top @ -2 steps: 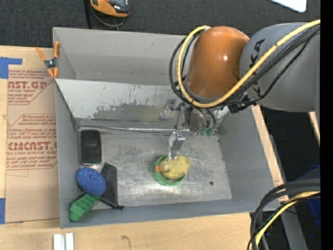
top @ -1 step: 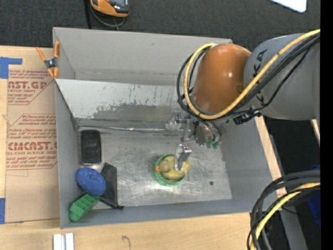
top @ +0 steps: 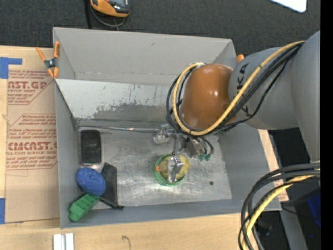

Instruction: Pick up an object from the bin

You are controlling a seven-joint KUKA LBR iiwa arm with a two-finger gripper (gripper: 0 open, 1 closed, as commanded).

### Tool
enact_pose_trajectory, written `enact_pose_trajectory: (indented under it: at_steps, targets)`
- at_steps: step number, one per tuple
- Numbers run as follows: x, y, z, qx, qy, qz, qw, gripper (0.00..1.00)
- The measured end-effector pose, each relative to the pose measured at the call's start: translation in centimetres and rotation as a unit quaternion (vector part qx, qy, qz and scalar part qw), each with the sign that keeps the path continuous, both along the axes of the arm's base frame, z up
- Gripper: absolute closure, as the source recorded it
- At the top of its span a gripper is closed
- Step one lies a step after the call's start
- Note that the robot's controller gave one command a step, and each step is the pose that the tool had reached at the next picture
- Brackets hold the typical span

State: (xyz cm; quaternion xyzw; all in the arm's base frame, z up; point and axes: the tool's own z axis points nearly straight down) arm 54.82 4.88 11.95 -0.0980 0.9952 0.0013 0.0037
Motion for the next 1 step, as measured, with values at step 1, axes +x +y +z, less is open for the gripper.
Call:
enact_pose_trajectory:
  at_steps: [1]
  targets:
    - [-1.87, -3.49, -3.24, -0.002, 0.0048, 0.253, 0.9675, 1.00]
